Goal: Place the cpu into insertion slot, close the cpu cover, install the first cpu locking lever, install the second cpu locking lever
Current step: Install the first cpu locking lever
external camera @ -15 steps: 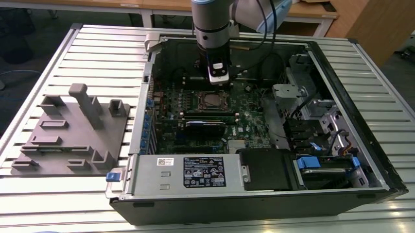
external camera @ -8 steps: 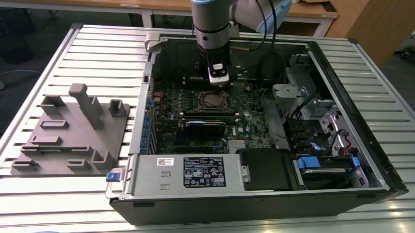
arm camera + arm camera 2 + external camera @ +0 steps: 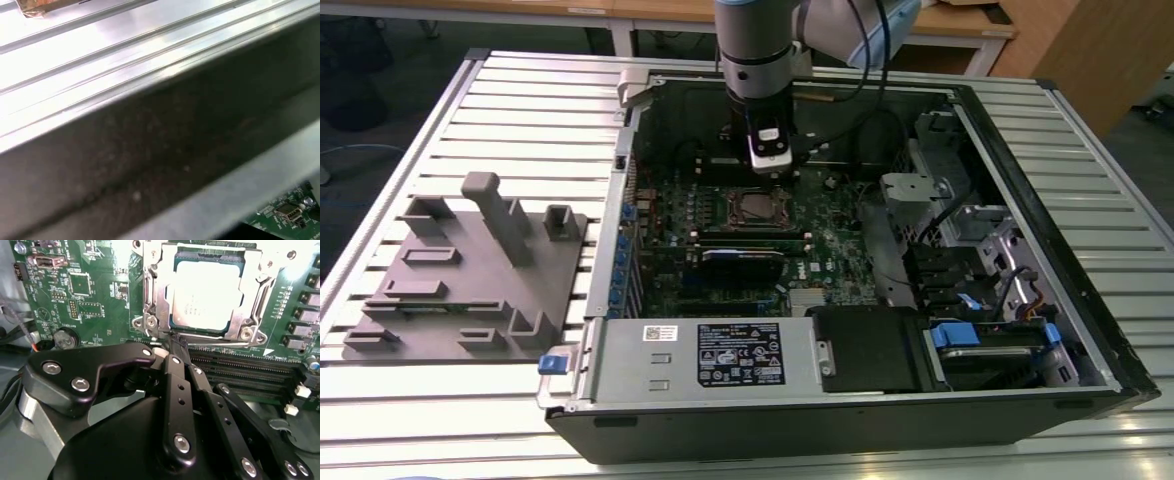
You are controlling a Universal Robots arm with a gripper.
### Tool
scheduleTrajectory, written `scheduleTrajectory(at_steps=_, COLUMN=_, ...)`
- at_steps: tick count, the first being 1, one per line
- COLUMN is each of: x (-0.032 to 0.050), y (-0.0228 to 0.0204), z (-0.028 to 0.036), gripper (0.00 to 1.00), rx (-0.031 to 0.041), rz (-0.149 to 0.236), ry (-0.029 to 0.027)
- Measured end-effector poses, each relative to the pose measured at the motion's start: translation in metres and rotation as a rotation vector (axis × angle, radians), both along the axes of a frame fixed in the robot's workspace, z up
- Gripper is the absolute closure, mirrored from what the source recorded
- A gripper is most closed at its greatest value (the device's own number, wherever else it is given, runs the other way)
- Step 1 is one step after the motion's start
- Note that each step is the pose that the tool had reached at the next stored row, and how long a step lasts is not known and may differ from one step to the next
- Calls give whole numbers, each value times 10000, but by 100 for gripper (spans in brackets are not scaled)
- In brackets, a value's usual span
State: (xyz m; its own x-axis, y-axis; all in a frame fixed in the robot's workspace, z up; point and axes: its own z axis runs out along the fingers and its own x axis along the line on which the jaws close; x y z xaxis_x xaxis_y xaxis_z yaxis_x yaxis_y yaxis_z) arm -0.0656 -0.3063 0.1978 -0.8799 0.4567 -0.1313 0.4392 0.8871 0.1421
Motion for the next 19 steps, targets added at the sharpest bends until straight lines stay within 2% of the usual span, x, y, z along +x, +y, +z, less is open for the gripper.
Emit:
scheduleTrajectory(at_steps=3, x=0, y=0, z=37, gripper=89, rx=0, rz=0, ry=0)
scheduleTrajectory(at_steps=6, x=0, y=0, z=46, gripper=89, rx=3, rz=1, ry=-3)
scheduleTrajectory(at_steps=7, x=-1, y=0, z=48, gripper=89, rx=41, rz=2, ry=-11)
scheduleTrajectory(at_steps=9, x=-4, y=-1, z=48, gripper=89, rx=371, rz=0, ry=-35)
scheduleTrajectory(at_steps=10, x=-5, y=-2, z=48, gripper=89, rx=491, rz=0, ry=-47)
scheduleTrajectory(at_steps=12, x=-7, y=-4, z=48, gripper=89, rx=527, rz=1, ry=-85)
scheduleTrajectory(at_steps=15, x=-14, y=-17, z=47, gripper=89, rx=527, rz=5, ry=-209)
scheduleTrajectory(at_steps=18, x=-38, y=-32, z=43, gripper=89, rx=526, rz=10, ry=-411)
scheduleTrajectory(at_steps=19, x=-46, y=-33, z=42, gripper=89, rx=526, rz=11, ry=-442)
